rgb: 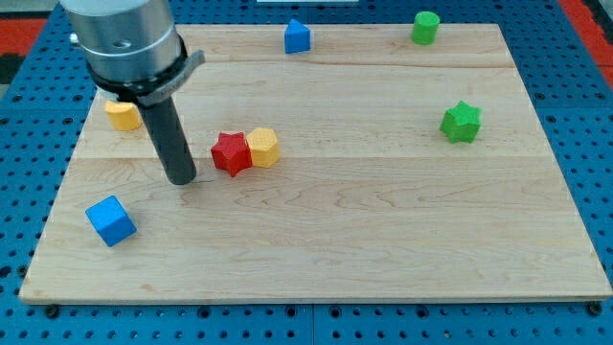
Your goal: Move the red star to the bottom right corner
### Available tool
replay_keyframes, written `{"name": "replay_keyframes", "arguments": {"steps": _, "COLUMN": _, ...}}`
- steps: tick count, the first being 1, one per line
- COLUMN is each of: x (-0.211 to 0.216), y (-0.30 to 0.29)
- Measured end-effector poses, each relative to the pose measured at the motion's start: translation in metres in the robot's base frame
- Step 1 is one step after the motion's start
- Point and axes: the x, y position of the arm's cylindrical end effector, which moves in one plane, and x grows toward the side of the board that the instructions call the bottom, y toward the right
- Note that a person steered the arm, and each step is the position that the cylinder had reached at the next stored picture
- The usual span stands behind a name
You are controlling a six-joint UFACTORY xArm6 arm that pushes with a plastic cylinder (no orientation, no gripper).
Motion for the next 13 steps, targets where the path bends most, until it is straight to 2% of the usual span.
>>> {"name": "replay_keyframes", "arguments": {"steps": 2, "x": -0.001, "y": 0.022}}
{"name": "replay_keyframes", "arguments": {"steps": 4, "x": -0.024, "y": -0.011}}
{"name": "replay_keyframes", "arguments": {"steps": 5, "x": -0.031, "y": 0.032}}
{"name": "replay_keyframes", "arguments": {"steps": 7, "x": 0.011, "y": 0.096}}
{"name": "replay_keyframes", "arguments": {"steps": 8, "x": 0.007, "y": 0.077}}
{"name": "replay_keyframes", "arguments": {"steps": 9, "x": -0.018, "y": 0.049}}
{"name": "replay_keyframes", "arguments": {"steps": 10, "x": -0.025, "y": 0.097}}
{"name": "replay_keyframes", "arguments": {"steps": 11, "x": -0.017, "y": 0.172}}
{"name": "replay_keyframes", "arguments": {"steps": 12, "x": 0.023, "y": 0.199}}
{"name": "replay_keyframes", "arguments": {"steps": 13, "x": 0.039, "y": 0.248}}
